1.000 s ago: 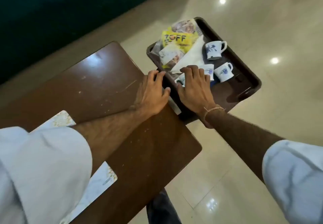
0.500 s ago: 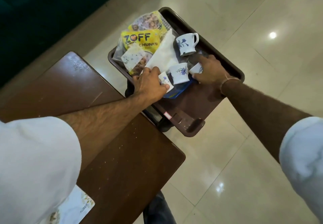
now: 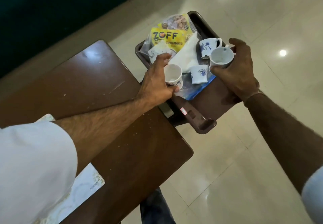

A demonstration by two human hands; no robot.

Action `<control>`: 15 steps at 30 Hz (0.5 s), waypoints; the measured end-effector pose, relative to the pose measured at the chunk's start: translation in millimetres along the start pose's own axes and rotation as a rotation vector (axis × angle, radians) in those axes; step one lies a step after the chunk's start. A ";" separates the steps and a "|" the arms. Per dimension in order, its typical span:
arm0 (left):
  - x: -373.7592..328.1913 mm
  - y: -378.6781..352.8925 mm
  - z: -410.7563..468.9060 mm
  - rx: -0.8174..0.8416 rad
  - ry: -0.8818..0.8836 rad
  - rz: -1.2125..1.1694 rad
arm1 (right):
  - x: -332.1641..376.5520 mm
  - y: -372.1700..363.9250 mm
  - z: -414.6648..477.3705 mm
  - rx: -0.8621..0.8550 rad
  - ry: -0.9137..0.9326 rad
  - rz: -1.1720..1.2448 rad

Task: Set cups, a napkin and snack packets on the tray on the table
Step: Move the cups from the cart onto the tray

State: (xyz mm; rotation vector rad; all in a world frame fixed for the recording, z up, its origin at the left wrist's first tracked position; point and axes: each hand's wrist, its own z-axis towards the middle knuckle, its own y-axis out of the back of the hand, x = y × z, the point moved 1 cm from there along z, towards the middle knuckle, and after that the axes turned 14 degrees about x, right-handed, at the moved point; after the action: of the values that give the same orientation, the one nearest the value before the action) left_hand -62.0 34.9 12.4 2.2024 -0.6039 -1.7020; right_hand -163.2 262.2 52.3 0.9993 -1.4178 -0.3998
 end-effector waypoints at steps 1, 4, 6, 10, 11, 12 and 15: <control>4.1 9.4 -9.9 -0.007 0.001 -0.001 | 15.1 -5.9 -0.4 0.030 0.045 0.028; 23.7 38.5 -42.2 -0.024 0.001 0.067 | 58.9 -33.2 -1.8 0.184 0.142 0.057; 39.8 57.8 -71.8 -0.028 0.066 0.114 | 89.4 -61.1 -10.1 0.270 0.195 0.048; 74.2 87.1 -140.2 -0.083 0.165 0.099 | 148.3 -123.2 -33.9 0.427 0.312 0.037; 83.8 94.5 -159.7 -0.098 0.186 0.089 | 164.5 -140.2 -41.0 0.486 0.345 0.023; 94.3 101.6 -179.4 -0.111 0.208 0.083 | 180.8 -157.5 -48.3 0.542 0.370 0.022; 126.5 117.7 -237.0 -0.162 0.302 0.046 | 226.2 -207.4 -74.4 0.663 0.414 0.023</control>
State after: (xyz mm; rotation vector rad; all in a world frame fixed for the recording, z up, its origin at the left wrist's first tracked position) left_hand 176.4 -135.6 22.5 2.2473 -0.4208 -1.3086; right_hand 11.6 -0.7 46.3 1.4919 -1.1895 0.3140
